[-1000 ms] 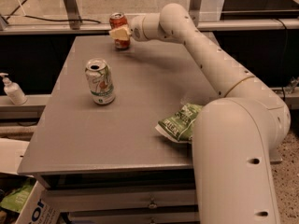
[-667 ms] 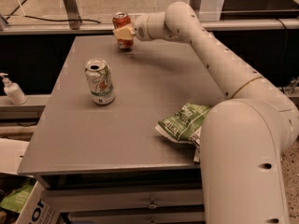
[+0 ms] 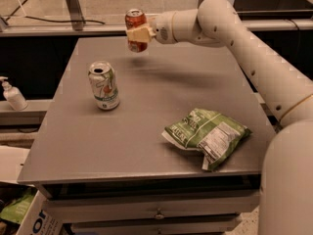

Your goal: Pick coke can

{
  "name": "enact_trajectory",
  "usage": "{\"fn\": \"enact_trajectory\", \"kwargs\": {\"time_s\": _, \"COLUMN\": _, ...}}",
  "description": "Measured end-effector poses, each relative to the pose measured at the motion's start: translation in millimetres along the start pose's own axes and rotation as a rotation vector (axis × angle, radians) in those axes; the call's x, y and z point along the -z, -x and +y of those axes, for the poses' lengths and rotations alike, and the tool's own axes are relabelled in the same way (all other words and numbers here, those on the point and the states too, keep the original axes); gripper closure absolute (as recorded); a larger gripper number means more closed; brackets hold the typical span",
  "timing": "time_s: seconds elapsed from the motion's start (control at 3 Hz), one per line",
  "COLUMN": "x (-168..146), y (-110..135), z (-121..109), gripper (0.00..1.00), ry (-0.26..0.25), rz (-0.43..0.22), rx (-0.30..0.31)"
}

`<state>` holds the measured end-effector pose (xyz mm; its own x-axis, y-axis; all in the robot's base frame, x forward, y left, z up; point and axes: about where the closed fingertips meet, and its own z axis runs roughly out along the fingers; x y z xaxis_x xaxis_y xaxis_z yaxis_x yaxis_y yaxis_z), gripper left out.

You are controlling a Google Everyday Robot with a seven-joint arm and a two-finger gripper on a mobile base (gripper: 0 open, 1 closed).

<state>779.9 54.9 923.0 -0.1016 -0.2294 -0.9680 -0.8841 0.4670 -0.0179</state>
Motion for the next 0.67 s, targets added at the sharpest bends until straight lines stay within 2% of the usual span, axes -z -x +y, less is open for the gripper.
{"fn": "enact_trajectory", "kwargs": {"time_s": 0.33, "x": 46.2, "y": 15.6, "z": 22.2, "gripper": 1.0, "ry": 0.023, "rz": -0.025, "rx": 0.026}}
{"fn": "enact_trajectory", "kwargs": {"time_s": 0.67, "x": 52.7, "y": 14.9, "z": 19.8, "gripper": 1.0, "ry": 0.015, "rz": -0.026, "rx": 0.024}}
